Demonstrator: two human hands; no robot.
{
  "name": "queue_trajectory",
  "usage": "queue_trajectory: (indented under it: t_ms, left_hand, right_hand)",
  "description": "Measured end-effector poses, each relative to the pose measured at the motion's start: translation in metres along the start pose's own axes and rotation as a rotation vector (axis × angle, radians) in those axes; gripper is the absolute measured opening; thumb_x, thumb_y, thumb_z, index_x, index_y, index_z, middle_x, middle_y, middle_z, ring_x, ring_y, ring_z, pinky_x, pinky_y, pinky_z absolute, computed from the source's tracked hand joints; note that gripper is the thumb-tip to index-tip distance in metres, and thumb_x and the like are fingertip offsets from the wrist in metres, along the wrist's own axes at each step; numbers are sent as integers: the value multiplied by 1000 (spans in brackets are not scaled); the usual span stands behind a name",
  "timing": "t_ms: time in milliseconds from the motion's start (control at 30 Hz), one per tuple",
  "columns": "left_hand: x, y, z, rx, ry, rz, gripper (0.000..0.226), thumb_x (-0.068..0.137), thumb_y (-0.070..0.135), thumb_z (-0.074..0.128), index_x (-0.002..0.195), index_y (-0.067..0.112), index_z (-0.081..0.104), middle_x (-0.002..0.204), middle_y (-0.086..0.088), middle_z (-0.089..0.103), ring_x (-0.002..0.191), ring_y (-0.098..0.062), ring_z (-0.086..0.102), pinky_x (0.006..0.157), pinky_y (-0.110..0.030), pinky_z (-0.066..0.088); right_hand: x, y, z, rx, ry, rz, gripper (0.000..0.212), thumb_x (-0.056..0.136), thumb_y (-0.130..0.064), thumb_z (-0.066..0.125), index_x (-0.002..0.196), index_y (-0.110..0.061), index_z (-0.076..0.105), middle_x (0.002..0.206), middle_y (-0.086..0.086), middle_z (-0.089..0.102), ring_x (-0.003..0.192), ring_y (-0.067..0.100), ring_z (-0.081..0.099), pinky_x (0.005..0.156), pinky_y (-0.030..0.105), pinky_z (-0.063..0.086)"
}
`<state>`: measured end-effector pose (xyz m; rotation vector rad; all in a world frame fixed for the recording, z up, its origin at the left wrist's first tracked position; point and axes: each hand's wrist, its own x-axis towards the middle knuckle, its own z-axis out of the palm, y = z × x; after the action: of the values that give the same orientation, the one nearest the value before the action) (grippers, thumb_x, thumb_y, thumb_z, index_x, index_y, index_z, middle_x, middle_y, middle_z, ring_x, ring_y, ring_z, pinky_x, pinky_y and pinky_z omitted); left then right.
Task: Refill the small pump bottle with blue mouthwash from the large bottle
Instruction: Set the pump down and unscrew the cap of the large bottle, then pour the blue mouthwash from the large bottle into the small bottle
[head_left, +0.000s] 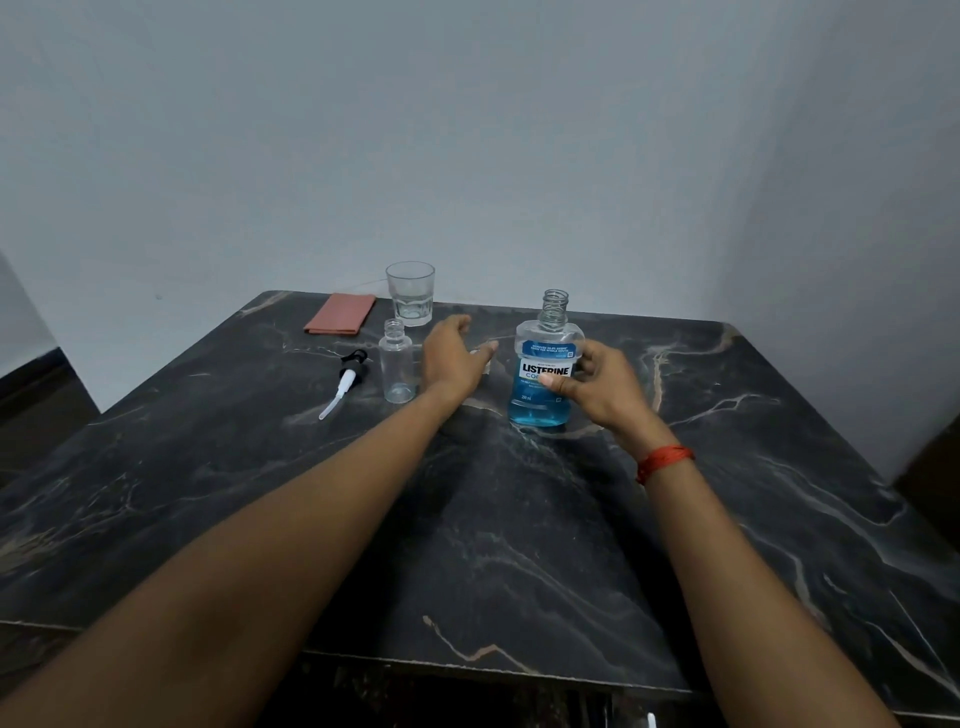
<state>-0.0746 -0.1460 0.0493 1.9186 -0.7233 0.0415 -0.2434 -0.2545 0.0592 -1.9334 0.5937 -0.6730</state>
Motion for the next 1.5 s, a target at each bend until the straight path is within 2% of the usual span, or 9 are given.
queue_trajectory:
  t_ms: [233, 300, 500, 667, 767, 967, 1167, 1367, 1500]
  left_hand:
    - [-8, 33, -60, -207, 163, 243, 47, 87, 24, 78, 130, 16, 61, 125, 2, 65, 107, -10, 59, 82, -14, 51]
    - [-5, 23, -80, -210, 193, 227, 50, 85, 26, 80, 130, 18, 60, 125, 3, 64, 109, -9, 59, 87, -19, 52]
    - [4, -41, -111, -186, -63, -20, 90, 69, 36, 92, 143, 11, 48, 143, -6, 56, 128, -19, 55, 109, -35, 46]
    - [3, -72, -115, -313, -298, -34, 65, 61, 26, 92, 121, 19, 67, 109, 7, 77, 107, -12, 72, 99, -33, 56]
    - [4, -79, -110, -349, -269, -26, 45, 71, 12, 89, 112, 20, 71, 106, 6, 78, 101, -12, 74, 94, -30, 58]
    - [9, -91, -105, -367, -260, 0, 49, 71, 12, 90, 117, 9, 72, 107, 1, 78, 98, -12, 75, 85, -21, 58]
    - [5, -86, -100, -366, -298, 31, 44, 66, 17, 93, 106, 19, 75, 96, 11, 80, 87, -3, 75, 75, -14, 56]
    - [1, -79, -101, -392, -339, 25, 45, 59, 25, 94, 99, 29, 73, 96, 14, 79, 90, -6, 76, 74, -15, 57]
    - [0, -80, -102, -384, -318, 12, 48, 60, 23, 95, 103, 23, 74, 98, 9, 80, 90, -9, 76, 80, -24, 61]
  right_hand:
    - [-4, -3, -2, 51, -28, 12, 46, 81, -14, 80, 123, -11, 62, 119, 5, 71, 112, 20, 66, 99, 42, 54]
    - [-7, -4, -3, 80, -39, 3, 44, 81, -12, 79, 121, -12, 62, 115, 4, 72, 108, 19, 68, 97, 40, 55]
    - [-14, -8, 11, 167, -23, -51, 37, 79, -24, 80, 112, -31, 65, 107, -10, 73, 95, 1, 70, 78, 20, 58]
    - [-13, -3, 25, 217, 53, -67, 42, 87, -22, 75, 126, -13, 61, 116, 6, 72, 106, 22, 70, 92, 42, 58]
    - [-11, -2, 29, 208, 66, -62, 41, 86, -24, 75, 124, -16, 62, 116, 6, 72, 107, 23, 70, 93, 46, 57]
    - [-12, -6, 34, 156, 68, -122, 45, 81, -30, 78, 117, -36, 51, 113, -7, 71, 103, 13, 71, 87, 37, 60]
    - [-6, -28, 39, -5, -16, -226, 43, 84, -28, 77, 116, -33, 50, 110, -3, 73, 96, 17, 73, 82, 43, 61]
    - [16, -74, 38, -129, -109, -311, 51, 80, -27, 81, 123, -24, 55, 111, -8, 72, 96, 6, 72, 80, 23, 59]
    - [35, -98, 32, -257, -204, -308, 54, 78, -29, 82, 125, -22, 56, 114, -5, 72, 101, 11, 71, 89, 37, 59]
